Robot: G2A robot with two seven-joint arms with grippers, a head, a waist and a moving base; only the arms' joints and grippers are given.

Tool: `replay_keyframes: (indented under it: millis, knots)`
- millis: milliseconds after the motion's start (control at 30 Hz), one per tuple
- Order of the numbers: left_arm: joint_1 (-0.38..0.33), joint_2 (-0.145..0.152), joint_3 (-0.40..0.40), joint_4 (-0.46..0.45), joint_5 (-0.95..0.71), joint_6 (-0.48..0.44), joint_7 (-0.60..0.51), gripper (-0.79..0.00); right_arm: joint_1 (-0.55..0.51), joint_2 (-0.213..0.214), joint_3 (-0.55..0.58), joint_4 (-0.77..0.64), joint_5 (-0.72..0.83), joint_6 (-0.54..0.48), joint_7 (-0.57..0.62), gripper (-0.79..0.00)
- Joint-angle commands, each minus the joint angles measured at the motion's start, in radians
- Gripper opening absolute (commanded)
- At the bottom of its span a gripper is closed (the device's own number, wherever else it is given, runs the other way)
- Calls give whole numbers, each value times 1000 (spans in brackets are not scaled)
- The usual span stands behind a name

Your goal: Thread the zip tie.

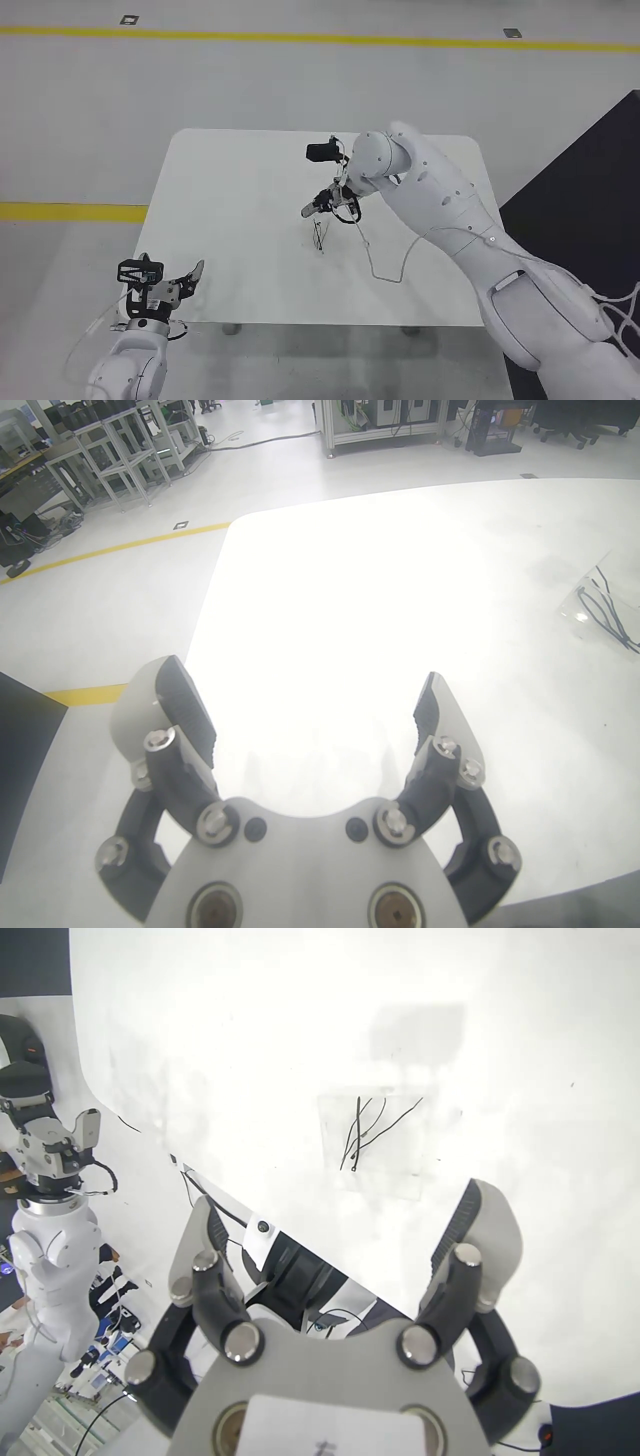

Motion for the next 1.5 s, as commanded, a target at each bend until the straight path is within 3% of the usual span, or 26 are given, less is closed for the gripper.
replay_keyframes:
  millis: [0, 67, 133, 367, 500, 533, 633, 667, 800, 933, 1200, 1467]
  knots:
    - [0, 0, 0, 0, 0, 0, 0, 0, 0, 0, 0, 0, 0, 0, 0, 0]
    - [0, 0, 0, 0, 0, 0, 0, 0, -10, -1, 4, -18, 16, -27, -15, 0]
    - [0, 0, 0, 0, 0, 0, 0, 0, -29, -1, -8, -52, 18, -122, -5, 0]
    - [0, 0, 0, 0, 0, 0, 0, 0, 51, -65, -113, 57, -20, -7, 117, 0]
    - [0, 0, 0, 0, 0, 0, 0, 0, 76, -109, -143, 138, 30, -74, 122, 0]
    - [0, 0, 0, 0, 0, 0, 0, 0, 78, -119, -153, 151, 32, -110, 114, -145]
    - [0, 0, 0, 0, 0, 0, 0, 0, 75, -150, -200, 190, 1, -199, 82, -228]
    - [0, 0, 0, 0, 0, 0, 0, 0, 75, -161, -215, 214, -13, -199, 73, -314]
    - [0, 0, 0, 0, 0, 0, 0, 0, 83, -199, -227, 322, 10, -210, 47, -449]
    - [0, 0, 0, 0, 0, 0, 0, 0, 91, -233, -236, 389, 23, -239, 31, -443]
    - [0, 0, 0, 0, 0, 0, 0, 0, 104, -284, -261, 496, -22, -199, -23, -480]
    - [0, 0, 0, 0, 0, 0, 0, 0, 100, -323, -256, 555, -13, -258, -74, -480]
